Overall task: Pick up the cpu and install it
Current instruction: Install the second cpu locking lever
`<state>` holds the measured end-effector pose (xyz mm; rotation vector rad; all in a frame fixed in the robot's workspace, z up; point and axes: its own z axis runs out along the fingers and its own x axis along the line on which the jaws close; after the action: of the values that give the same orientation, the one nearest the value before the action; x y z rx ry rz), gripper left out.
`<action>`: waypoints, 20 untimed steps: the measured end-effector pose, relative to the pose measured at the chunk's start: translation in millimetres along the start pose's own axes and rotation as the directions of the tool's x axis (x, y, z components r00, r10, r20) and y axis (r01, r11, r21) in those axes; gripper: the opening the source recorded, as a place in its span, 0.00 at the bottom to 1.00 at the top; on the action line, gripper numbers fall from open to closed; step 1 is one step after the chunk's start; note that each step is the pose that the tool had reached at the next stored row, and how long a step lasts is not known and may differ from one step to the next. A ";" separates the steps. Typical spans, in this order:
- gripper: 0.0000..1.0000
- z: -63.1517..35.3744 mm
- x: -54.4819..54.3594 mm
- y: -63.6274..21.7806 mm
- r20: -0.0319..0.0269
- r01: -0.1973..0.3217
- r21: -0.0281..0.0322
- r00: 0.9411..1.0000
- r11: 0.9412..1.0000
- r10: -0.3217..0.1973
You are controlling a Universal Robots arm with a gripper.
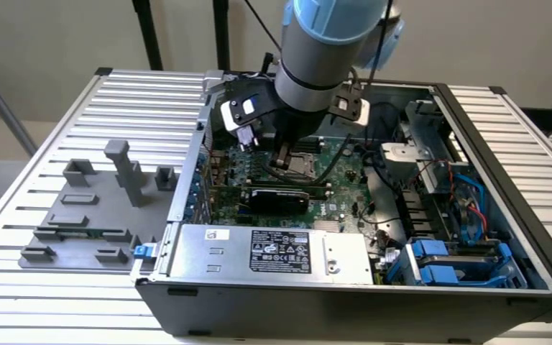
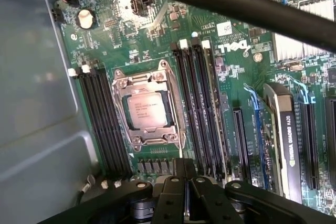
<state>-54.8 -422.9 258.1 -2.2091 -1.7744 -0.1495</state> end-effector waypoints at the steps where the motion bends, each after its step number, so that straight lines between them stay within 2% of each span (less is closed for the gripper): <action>1: 0.11 1.3 -0.5 -1.0 0.000 0.000 -0.001 1.000 1.000 0.000; 13: 0.11 18.6 3.1 -3.4 0.011 -0.016 -0.011 1.000 1.000 0.016; 20: 0.11 28.1 3.1 -5.4 0.026 -0.031 -0.020 0.999 0.999 0.032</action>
<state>-62.3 -410.7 233.1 -2.2616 -1.7580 -0.1316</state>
